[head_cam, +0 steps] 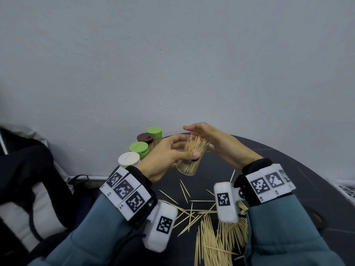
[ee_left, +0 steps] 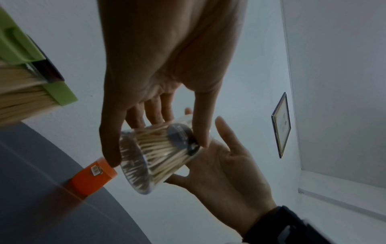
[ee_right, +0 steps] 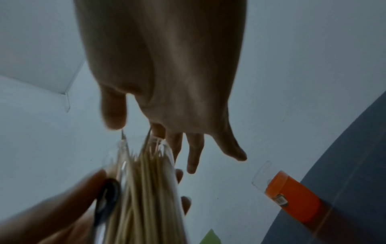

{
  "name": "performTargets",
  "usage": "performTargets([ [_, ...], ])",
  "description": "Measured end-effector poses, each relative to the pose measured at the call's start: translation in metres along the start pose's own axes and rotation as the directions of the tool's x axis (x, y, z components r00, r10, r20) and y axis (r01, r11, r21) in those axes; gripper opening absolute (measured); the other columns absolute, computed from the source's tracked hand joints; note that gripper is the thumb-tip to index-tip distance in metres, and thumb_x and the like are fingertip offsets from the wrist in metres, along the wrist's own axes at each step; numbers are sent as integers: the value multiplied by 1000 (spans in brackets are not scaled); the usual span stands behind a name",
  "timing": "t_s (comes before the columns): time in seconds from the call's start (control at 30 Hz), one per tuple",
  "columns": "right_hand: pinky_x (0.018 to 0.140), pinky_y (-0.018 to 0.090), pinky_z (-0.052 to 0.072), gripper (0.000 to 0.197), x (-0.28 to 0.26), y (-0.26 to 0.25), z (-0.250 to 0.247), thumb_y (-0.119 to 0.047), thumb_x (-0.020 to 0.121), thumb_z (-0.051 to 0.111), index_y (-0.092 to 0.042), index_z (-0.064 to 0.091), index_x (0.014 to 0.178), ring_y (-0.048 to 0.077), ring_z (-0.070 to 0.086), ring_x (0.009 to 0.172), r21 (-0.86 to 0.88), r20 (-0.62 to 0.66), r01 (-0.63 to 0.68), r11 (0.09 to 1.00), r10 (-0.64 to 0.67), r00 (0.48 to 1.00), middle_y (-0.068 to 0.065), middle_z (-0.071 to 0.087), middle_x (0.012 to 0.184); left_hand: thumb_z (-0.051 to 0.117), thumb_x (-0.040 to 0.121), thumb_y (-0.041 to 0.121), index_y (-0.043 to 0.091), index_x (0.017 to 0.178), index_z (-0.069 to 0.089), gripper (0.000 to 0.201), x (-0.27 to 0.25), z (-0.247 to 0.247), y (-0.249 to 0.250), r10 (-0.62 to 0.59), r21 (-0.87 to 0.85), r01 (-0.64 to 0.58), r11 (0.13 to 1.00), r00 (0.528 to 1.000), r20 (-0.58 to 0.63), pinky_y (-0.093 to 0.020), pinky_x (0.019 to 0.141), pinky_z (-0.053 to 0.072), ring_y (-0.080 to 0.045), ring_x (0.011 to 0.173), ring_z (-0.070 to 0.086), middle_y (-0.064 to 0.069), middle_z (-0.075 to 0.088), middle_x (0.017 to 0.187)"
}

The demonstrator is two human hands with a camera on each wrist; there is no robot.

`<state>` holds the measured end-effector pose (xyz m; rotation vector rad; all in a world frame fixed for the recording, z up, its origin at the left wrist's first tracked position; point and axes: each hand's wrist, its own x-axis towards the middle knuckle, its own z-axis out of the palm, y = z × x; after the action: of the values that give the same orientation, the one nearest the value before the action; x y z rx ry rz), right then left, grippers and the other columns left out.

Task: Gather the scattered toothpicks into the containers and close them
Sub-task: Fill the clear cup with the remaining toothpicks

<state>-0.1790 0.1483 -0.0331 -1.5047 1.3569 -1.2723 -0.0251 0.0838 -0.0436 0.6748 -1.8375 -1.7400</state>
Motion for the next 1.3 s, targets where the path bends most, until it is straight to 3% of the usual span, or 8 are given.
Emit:
performTargets([
  [0.17,75,-1,39,32,-2,-3,0,-14,101,32,-19,50,127,-15,54,99,-158,99,-13,987,29,995,-13,56,117,71,78,1,10,123,55,49,2,-2,-2,1,-10,-1,1000,1000,-23,-44,95,48,-15,96,63,-3,65,109],
  [0.33,99,21,41,23,-2,0,-7,-9,96,43,-16,62,108,7,52,118,-132,27,87,987,-84,996,-1,56,128,73,75,1,8,122,56,51,7,-6,-7,14,-15,-15,1000,996,-83,-28,75,53,-14,91,64,-5,65,111],
  [0.47,91,12,42,13,-2,-2,-9,-13,89,57,-12,66,99,9,59,107,-200,-9,108,974,-112,994,5,65,115,78,70,-2,10,116,59,52,12,-10,-12,99,105,-81,991,978,-182,-19,72,52,-13,87,64,-4,65,106],
  [0.6,83,23,48,7,2,3,-2,-18,82,68,-12,65,85,9,62,82,-274,-85,117,955,-145,986,5,68,88,80,67,-3,14,110,60,51,14,-11,-14,178,230,-133,964,966,-188,-9,69,48,-5,83,59,4,62,97],
  [0.73,81,26,51,14,5,10,-4,-14,78,74,-16,63,86,9,62,80,-357,-175,105,928,-177,968,-3,67,87,81,67,0,13,113,60,53,14,-13,-16,203,264,-154,952,964,-172,-4,70,46,-1,87,57,7,59,99],
  [0.97,60,19,53,11,2,5,-8,-12,79,72,-7,68,88,17,64,69,-359,-144,22,933,-78,986,12,67,80,82,66,0,19,107,60,51,16,-16,-17,283,364,-215,906,948,-146,-1,73,42,5,90,54,10,60,99],
  [1.13,62,10,49,8,3,6,-4,-6,74,76,-7,71,80,5,64,63,-411,-171,31,911,-110,979,8,69,74,83,64,0,24,104,59,52,14,-18,-17,319,438,-245,865,942,-103,-6,77,44,-3,94,58,13,61,98],
  [1.3,66,12,51,10,2,1,-2,-7,71,78,-11,72,77,9,66,69,-396,-151,81,915,-152,977,11,72,78,85,62,3,26,102,61,52,14,-18,-17,292,485,-236,842,956,-41,-23,77,47,-12,96,62,10,65,99],
])
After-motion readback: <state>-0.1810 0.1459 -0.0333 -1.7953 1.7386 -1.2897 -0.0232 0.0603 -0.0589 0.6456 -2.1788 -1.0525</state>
